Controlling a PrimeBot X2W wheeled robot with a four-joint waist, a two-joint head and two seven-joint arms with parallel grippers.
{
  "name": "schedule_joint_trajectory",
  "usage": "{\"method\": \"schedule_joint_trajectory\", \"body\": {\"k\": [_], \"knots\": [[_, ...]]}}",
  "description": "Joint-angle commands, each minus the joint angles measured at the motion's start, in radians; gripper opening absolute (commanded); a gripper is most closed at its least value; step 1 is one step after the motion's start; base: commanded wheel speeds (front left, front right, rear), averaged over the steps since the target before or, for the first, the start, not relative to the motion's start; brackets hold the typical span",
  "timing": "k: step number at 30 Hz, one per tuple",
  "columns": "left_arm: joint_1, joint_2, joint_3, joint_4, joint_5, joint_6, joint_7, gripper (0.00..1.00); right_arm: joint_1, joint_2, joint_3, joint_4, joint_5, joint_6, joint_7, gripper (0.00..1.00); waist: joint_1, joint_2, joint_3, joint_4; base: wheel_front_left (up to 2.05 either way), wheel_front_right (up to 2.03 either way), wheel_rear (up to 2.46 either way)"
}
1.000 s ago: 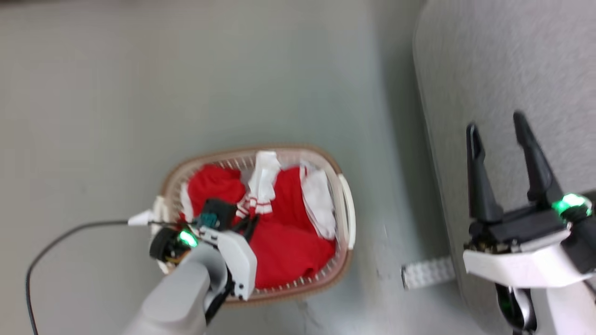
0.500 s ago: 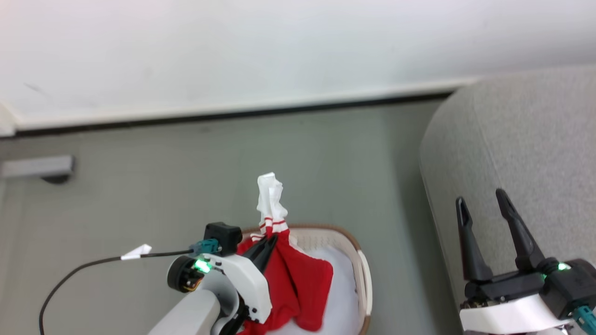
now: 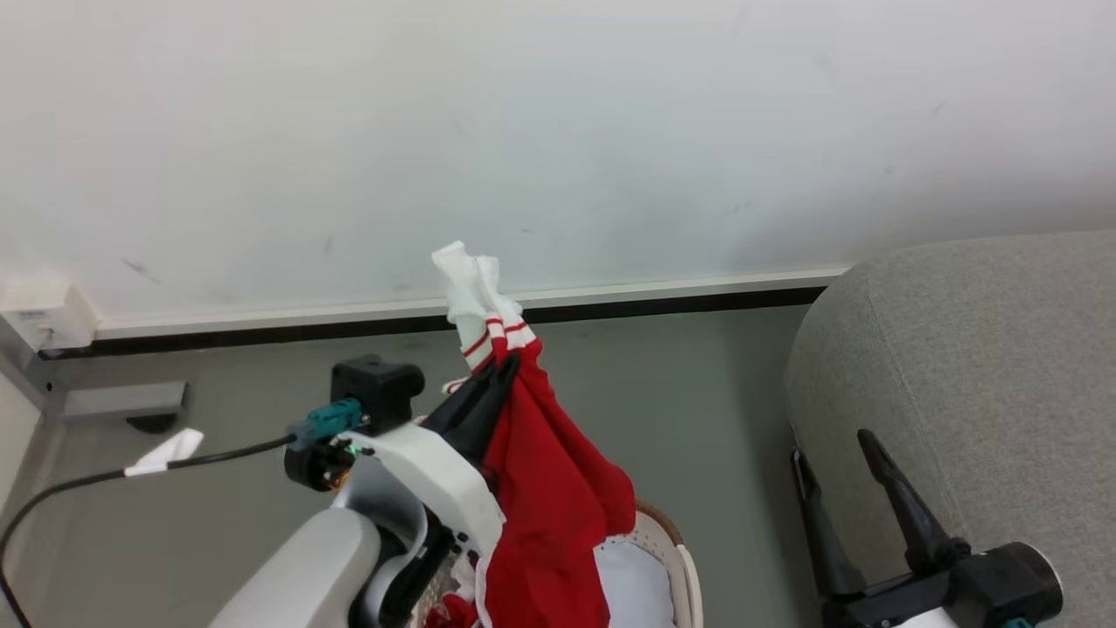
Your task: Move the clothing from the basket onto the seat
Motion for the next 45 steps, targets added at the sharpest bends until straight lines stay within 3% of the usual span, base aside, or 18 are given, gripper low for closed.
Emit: {"method": "schedule_joint_trajectory", "body": {"k": [1,5,11,16,20,27,31,32,33,34,36,40,44,45], "knots": [[0.018,0.020,0.011,-0.059,0.008,0.020,0.015,0.00,0.011,-0.003,0.019,0.007,-0.005,-0.002,0.001,1.00,0.0003,-0.0001,-0.016,-0.007,0.00,0.00,0.00],[0.019,0.048,0.025,-0.183,0.011,0.054,0.051,0.00,-0.011,-0.005,0.090,0.013,-0.033,-0.002,0.001,1.00,0.0003,-0.0001,-0.026,-0.012,0.00,0.00,0.00],[0.000,0.060,0.023,-0.286,0.018,0.076,0.088,0.00,-0.068,-0.057,0.219,0.024,-0.040,-0.002,0.001,1.00,0.0003,-0.0001,-0.031,-0.008,0.00,0.00,0.00],[-0.013,0.043,0.004,-0.340,0.023,0.084,0.111,0.00,-0.162,-0.103,0.344,0.070,-0.034,-0.002,0.001,1.00,0.0003,-0.0001,-0.037,0.005,0.00,0.00,0.00],[-0.008,0.027,-0.024,-0.370,0.030,0.088,0.123,0.00,-0.253,-0.094,0.410,0.154,-0.049,-0.002,0.001,1.00,0.0003,-0.0001,-0.043,0.013,0.00,0.00,0.00],[-0.001,0.003,-0.072,-0.402,0.036,0.081,0.144,0.00,-0.383,-0.045,0.422,0.320,-0.109,-0.002,0.001,1.00,0.0003,-0.0001,-0.054,0.048,0.00,0.00,0.00],[0.000,-0.005,-0.087,-0.412,0.022,0.072,0.149,0.00,-0.419,-0.023,0.459,0.410,-0.055,-0.002,0.001,1.00,0.0003,-0.0001,-0.056,0.062,0.00,0.00,0.00],[0.000,-0.007,-0.088,-0.413,0.019,0.070,0.149,0.00,-0.425,-0.019,0.469,0.442,-0.023,-0.002,0.001,0.79,0.0003,-0.0001,-0.057,0.065,0.00,0.00,0.00],[0.000,-0.011,-0.088,-0.415,0.013,0.071,0.146,0.00,-0.432,-0.017,0.488,0.476,-0.004,-0.002,0.001,0.47,0.0003,-0.0001,-0.058,0.069,0.00,0.00,0.00],[-0.001,-0.013,-0.088,-0.416,0.010,0.070,0.145,0.00,-0.439,-0.014,0.513,0.515,0.022,-0.002,0.006,0.27,0.0003,-0.0001,-0.059,0.072,0.00,0.00,0.00],[-0.007,-0.014,-0.084,-0.417,0.007,0.070,0.142,0.00,-0.454,-0.010,0.560,0.574,0.076,-0.002,0.009,0.00,0.0003,-0.0001,-0.059,0.077,0.00,0.00,0.00],[-0.014,-0.005,-0.072,-0.412,0.005,0.079,0.140,0.00,-0.477,-0.006,0.588,0.611,0.190,-0.002,0.000,0.00,0.0003,-0.0001,-0.058,0.081,0.00,0.00,0.00],[0.004,0.012,-0.056,-0.392,0.010,0.095,0.136,0.00,-0.493,-0.004,0.559,0.568,0.256,-0.002,-0.001,0.00,0.0003,-0.0001,-0.054,0.073,0.00,0.00,0.00],[0.009,0.015,-0.051,-0.384,0.011,0.100,0.131,0.08,-0.489,-0.004,0.550,0.556,0.269,-0.002,-0.001,0.00,0.0003,-0.0001,-0.054,0.071,0.00,0.00,0.00]]}}
